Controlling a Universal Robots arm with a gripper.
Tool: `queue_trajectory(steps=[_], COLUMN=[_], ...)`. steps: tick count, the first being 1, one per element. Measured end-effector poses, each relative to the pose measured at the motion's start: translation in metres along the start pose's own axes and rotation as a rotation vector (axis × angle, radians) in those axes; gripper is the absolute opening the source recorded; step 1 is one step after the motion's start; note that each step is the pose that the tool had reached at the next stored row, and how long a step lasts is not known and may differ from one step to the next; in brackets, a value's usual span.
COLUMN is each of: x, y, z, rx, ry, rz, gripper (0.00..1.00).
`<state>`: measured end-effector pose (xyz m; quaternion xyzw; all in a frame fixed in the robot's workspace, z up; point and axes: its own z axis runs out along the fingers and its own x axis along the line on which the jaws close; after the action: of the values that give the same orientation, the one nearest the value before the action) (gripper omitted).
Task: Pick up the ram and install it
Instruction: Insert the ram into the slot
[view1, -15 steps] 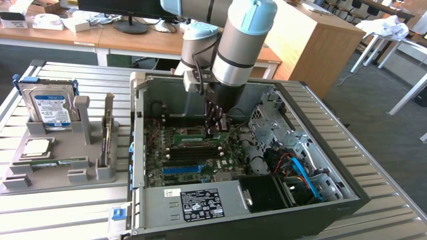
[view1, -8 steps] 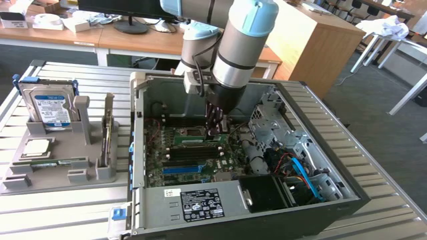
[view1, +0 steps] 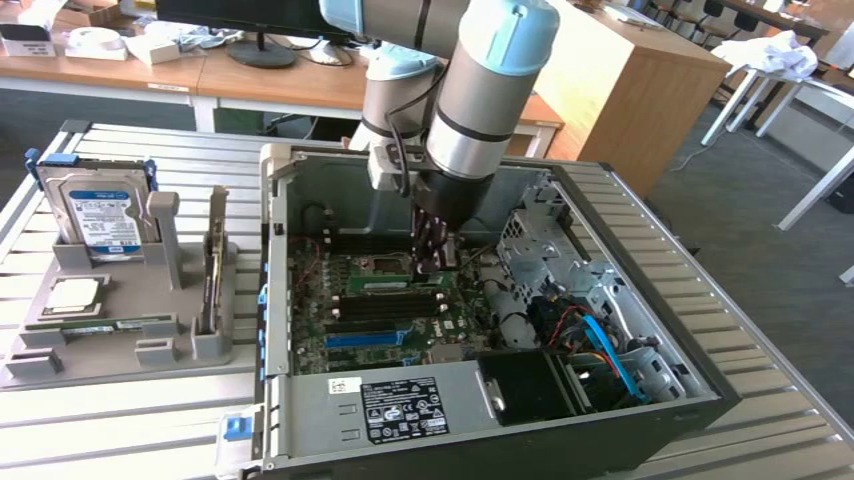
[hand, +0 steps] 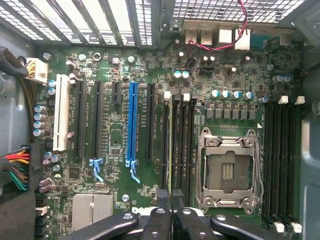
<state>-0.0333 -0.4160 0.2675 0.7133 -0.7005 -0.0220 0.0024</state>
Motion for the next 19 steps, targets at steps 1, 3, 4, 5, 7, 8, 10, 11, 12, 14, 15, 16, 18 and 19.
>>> queue_trajectory(steps=[1,3,4,5,7,8,10,11,12,14,15,16,18,19], x=[0.000,0.000,0.000,0.000,0.000,0.000,0.000,0.000,0.000,0.000,0.000,0.000,0.000,0.000], y=[0.0000,-0.0001,-0.0001,-0.0001,-0.0002,-0.0002,-0.0003,-0.0004,-0.0004,-0.0004,-0.0004,-0.0004,-0.0004,-0.0004], z=[0.0000,0.0004,0.0010,0.0018,0.0040,0.0051,0.0074,0.0085,0.0093,0.0102,0.0102,0.0102,0.0102,0.0103], rx=[0.0000,0.0000,0.0000,0.0000,0.0000,0.0000,0.0000,0.0000,0.0000,0.0000,-0.0001,-0.0001,0.0000,0.0000], ry=[-0.0001,0.0000,0.0000,0.0000,0.0000,0.0000,0.0000,0.0000,0.0000,0.0001,0.0002,0.0002,0.0001,0.0000], rz=[0.000,0.000,0.000,0.000,0.000,0.000,0.000,0.000,0.000,0.000,0.000,0.000,0.000,0.002], gripper=[0.12,0.12,0.12,0.12,0.12,0.12,0.12,0.12,0.12,0.12,0.12,0.12,0.12,0.12])
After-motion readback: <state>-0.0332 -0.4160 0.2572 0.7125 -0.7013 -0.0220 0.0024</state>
